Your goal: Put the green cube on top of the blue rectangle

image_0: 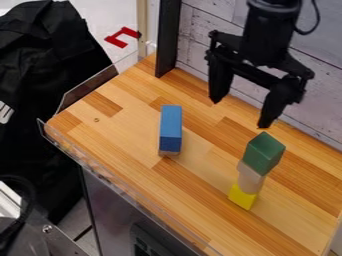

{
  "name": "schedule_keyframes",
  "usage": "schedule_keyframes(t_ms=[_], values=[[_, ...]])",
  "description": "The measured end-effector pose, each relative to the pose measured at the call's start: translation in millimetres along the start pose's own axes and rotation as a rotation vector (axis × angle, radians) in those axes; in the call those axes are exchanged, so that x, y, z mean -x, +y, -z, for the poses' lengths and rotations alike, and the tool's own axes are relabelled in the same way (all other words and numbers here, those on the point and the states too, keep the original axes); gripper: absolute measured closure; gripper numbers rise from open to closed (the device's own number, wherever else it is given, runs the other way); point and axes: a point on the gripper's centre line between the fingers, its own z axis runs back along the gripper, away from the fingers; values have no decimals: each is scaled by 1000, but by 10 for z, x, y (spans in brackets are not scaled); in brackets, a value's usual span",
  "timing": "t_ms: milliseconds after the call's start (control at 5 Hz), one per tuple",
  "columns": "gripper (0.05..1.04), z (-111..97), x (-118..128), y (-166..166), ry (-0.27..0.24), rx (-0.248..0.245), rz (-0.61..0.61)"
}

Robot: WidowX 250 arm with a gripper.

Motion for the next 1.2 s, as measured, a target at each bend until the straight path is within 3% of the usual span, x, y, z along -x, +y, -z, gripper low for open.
schedule_keyframes(t_ms=[400,1200], values=[[83,0,26,-87,4,-4,36],[83,361,59,-258,128,-6,88]])
